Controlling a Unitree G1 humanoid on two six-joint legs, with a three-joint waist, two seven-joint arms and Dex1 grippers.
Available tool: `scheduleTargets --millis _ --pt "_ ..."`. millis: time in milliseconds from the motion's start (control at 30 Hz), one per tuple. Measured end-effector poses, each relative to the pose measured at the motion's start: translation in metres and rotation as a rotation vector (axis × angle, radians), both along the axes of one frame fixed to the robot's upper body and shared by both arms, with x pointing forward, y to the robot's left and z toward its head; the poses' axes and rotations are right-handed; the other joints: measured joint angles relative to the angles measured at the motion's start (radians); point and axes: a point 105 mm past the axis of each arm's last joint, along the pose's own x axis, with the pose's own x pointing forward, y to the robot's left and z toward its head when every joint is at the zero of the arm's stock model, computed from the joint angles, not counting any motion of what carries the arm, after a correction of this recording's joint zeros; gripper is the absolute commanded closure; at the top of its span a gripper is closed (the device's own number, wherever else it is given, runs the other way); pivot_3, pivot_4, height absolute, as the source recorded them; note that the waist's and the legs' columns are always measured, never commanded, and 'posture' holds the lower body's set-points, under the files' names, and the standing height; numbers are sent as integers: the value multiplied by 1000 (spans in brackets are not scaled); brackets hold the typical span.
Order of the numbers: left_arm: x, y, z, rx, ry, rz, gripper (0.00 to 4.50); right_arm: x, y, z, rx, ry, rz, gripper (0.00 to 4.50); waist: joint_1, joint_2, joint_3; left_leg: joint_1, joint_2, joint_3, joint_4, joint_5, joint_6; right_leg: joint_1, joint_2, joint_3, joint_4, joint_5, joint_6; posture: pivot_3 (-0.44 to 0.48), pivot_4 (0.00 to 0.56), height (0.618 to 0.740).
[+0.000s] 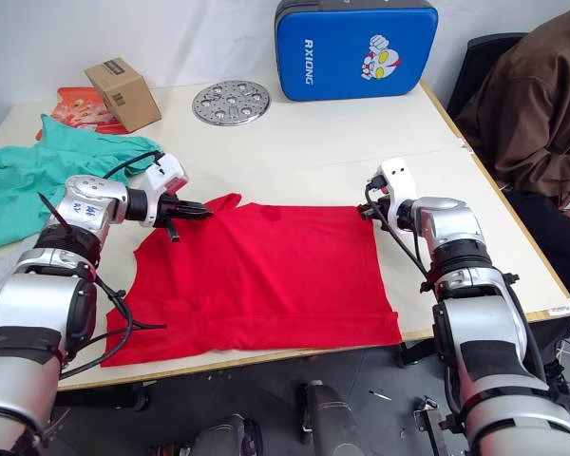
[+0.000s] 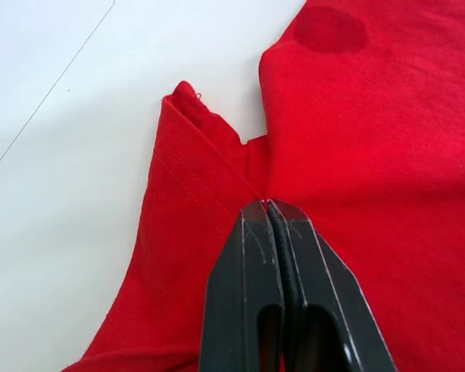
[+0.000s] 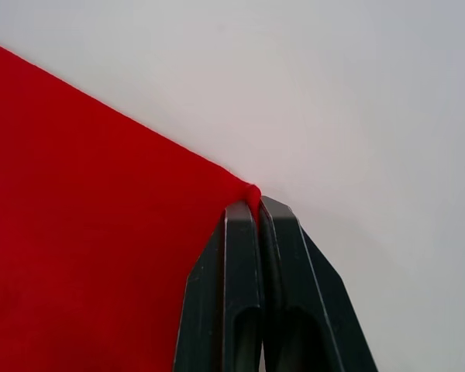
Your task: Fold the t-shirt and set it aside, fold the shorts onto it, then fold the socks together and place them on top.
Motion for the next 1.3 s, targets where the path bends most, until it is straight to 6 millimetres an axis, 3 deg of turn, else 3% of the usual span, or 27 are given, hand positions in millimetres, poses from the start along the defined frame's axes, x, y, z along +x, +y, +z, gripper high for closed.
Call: scheduleTargets --millis 200,367,467,600,800,1033,1267,1300 --pt "-2 0 -2 30 -8 -27 4500 0 0 0 0 0 0 4463 0 0 0 0 0 0 0 0 0 0 0 0 0 0 0 0 150 740" --pt "-11 11 -2 96 -41 -91 4500 0 0 0 2 0 -1 4463 -2 0 0 1 0 1 0 0 0 0 0 1 1 0 0 0 150 740" --pt "-15 13 -6 113 -33 -119 3902 0 1 0 2 0 1 4500 0 0 0 0 0 1 0 0 0 0 0 1 0 0 0 0 150 740" --pt "-16 14 -11 117 -27 -117 2657 0 2 0 3 0 2 4500 0 0 0 0 0 1 0 0 0 0 0 1 0 0 0 0 150 740" --pt "-16 11 -5 117 -66 -134 2657 0 3 -1 5 1 5 4500 -1 0 0 0 0 1 0 0 0 0 0 1 0 0 0 0 150 740" --pt "-25 30 -13 194 -65 -146 2657 0 3 -1 7 2 8 4500 -2 0 0 1 0 1 0 0 0 0 0 2 0 0 0 0 150 740" --pt "-24 22 -22 199 -75 -159 2657 0 4 -1 8 3 8 4500 0 0 0 1 0 2 0 0 0 0 0 2 0 0 0 0 150 740" --pt "-24 21 -23 199 -73 -161 2839 0 4 -1 8 3 8 4500 -1 0 0 1 0 2 -1 0 0 0 0 2 1 0 0 0 150 740"
